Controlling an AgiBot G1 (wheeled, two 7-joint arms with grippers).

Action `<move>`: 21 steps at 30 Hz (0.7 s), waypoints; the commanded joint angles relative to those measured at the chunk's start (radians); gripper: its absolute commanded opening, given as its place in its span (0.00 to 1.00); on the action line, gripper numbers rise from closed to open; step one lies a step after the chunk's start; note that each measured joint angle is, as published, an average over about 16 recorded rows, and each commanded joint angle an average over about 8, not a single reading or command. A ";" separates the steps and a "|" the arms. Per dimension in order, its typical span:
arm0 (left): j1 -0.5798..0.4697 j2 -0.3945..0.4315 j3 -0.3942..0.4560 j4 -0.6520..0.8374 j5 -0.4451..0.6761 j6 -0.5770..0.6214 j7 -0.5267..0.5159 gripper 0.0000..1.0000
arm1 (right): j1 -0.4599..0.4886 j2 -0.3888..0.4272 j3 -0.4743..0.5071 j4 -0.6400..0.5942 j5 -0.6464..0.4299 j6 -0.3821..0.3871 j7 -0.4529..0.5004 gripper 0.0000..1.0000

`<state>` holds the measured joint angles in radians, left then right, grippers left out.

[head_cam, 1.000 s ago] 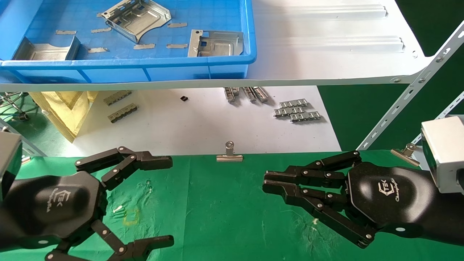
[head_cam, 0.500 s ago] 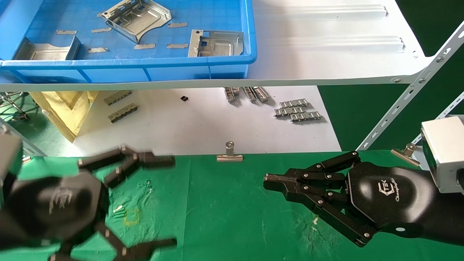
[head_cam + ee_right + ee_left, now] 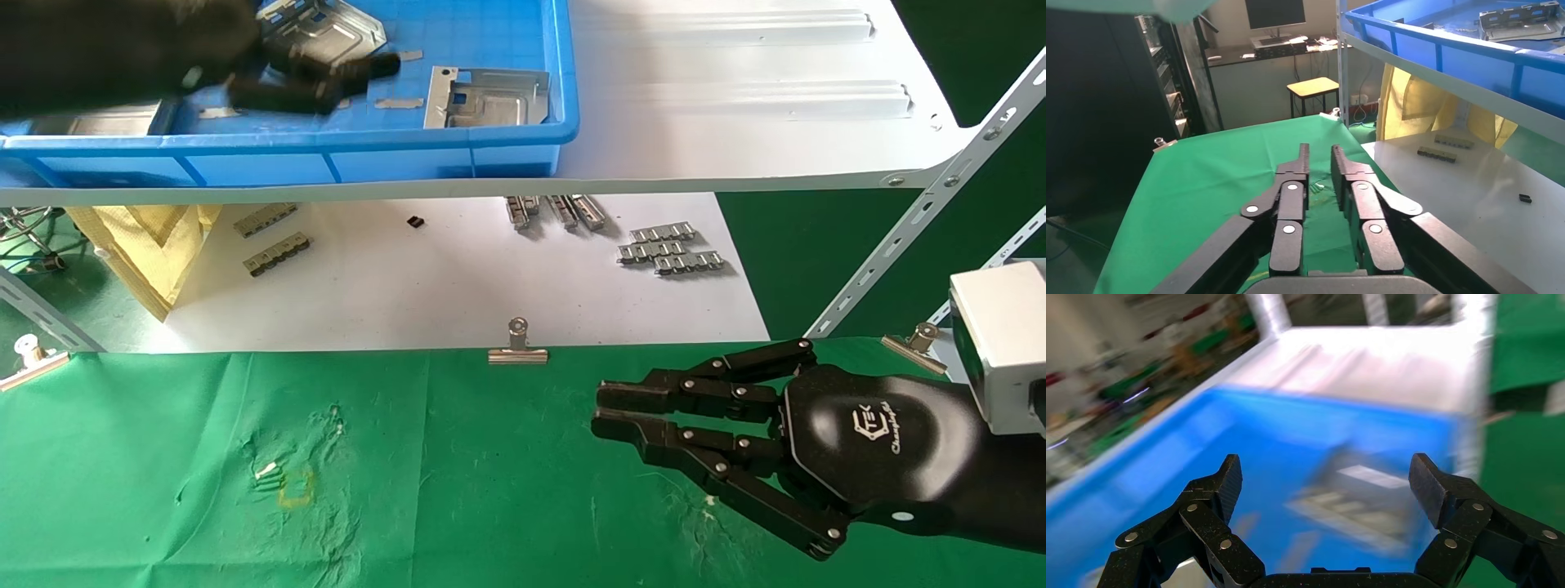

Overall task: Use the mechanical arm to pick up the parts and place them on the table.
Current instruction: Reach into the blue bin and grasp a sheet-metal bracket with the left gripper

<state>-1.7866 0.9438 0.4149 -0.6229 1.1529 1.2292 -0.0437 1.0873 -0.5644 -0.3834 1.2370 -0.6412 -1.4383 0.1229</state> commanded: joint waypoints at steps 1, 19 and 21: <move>-0.085 0.054 0.025 0.120 0.073 -0.061 0.045 1.00 | 0.000 0.000 0.000 0.000 0.000 0.000 0.000 1.00; -0.297 0.281 0.102 0.617 0.245 -0.491 0.036 0.00 | 0.000 0.000 0.000 0.000 0.000 0.000 0.000 1.00; -0.299 0.283 0.108 0.627 0.253 -0.494 0.028 0.00 | 0.000 0.000 0.000 0.000 0.000 0.000 0.000 1.00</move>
<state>-2.0838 1.2251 0.5200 -0.0052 1.4025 0.7374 -0.0130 1.0874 -0.5644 -0.3835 1.2370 -0.6412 -1.4383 0.1228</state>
